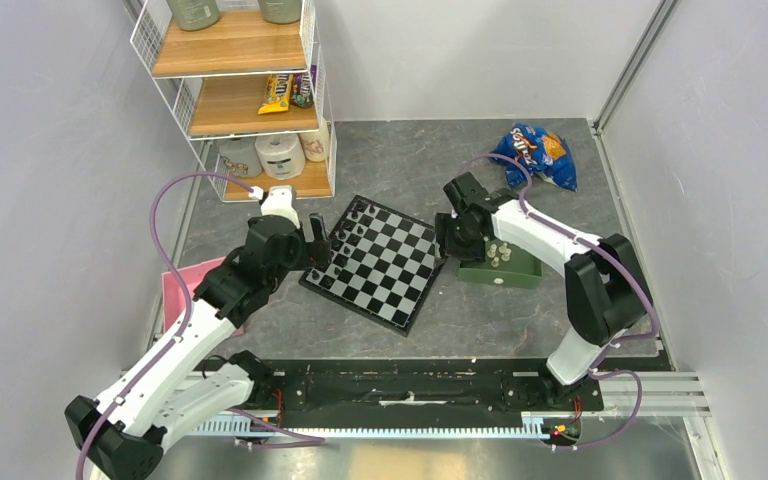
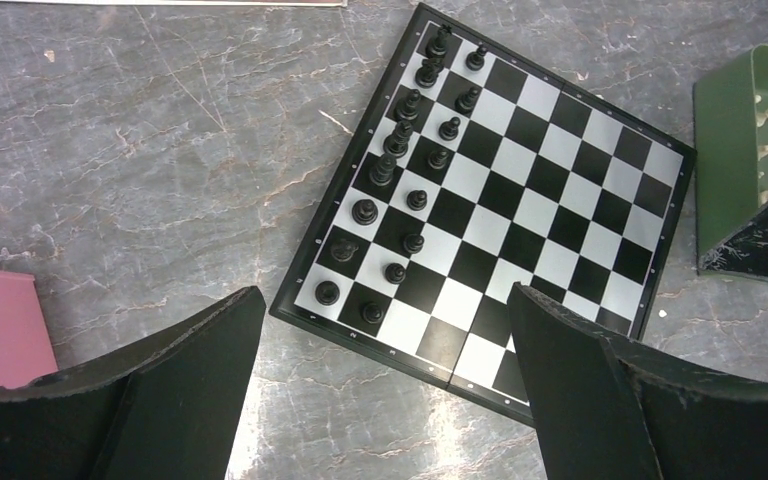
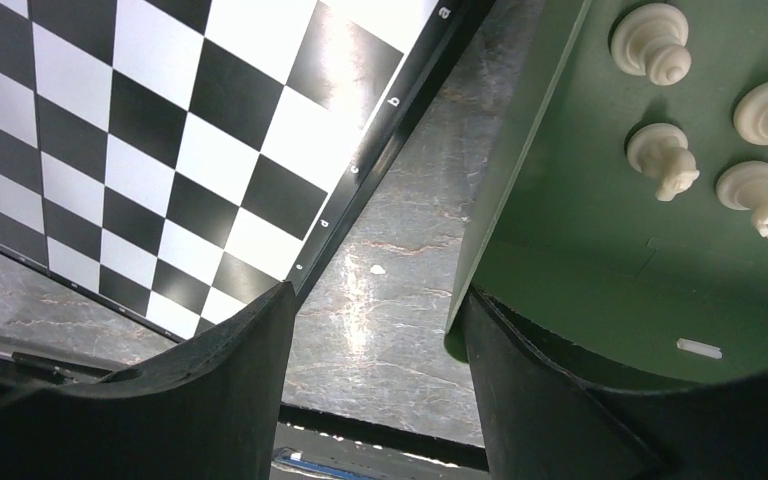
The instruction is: Set up the chess pieces on the board
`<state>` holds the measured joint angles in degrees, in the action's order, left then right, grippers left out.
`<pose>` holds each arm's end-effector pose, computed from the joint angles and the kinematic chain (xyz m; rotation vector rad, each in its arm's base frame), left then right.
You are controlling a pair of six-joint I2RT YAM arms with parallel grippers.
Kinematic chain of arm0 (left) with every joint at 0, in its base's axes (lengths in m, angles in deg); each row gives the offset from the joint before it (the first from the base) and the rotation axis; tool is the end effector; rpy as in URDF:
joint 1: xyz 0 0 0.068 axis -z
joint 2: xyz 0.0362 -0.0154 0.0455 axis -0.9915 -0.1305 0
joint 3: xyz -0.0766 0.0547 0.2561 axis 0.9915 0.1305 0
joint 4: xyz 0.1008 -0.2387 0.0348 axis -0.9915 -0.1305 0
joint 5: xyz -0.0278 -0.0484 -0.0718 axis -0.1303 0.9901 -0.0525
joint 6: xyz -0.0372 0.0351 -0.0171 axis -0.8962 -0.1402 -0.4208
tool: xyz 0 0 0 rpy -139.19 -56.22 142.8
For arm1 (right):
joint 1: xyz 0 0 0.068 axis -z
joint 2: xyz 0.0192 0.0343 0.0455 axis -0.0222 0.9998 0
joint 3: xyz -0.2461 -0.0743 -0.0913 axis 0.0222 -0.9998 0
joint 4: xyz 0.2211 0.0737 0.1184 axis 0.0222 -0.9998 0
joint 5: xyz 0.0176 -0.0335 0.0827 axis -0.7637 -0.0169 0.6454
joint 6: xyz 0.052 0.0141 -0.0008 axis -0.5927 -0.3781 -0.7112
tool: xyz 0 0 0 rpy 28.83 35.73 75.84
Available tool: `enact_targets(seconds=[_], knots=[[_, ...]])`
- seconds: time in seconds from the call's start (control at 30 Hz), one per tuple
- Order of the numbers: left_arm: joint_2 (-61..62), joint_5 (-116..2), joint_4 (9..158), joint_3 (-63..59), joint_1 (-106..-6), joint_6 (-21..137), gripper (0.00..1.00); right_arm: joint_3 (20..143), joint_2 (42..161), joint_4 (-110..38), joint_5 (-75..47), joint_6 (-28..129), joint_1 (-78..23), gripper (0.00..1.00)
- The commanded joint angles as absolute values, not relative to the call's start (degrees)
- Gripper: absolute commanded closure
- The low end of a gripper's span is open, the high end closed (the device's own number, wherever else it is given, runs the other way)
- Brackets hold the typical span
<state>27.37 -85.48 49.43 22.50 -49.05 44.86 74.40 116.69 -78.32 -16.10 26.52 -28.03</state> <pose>0.1583 -0.0898 0.3093 -0.0483 2.1094 -0.2288 0.2863 0.1643 0.2102 0.0118 2.8758 0.3582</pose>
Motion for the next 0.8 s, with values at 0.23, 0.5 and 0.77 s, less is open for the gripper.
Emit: enact_targets(seconds=[0.23,0.5,0.77], knots=[[28.4,-85.1,51.8,25.8,-50.9,48.0,0.0,77.4,117.0,-78.7,-13.9,25.2,-30.6,0.31],[28.9,-88.6,55.3,28.9,-51.4,47.5,0.0,81.3,114.7,-80.7,-15.7,26.4,-30.6,0.26],[28.9,-91.7,55.8,28.3,-51.7,48.9,0.0,86.5,110.2,-81.9,-34.0,30.8,-29.1,0.27]])
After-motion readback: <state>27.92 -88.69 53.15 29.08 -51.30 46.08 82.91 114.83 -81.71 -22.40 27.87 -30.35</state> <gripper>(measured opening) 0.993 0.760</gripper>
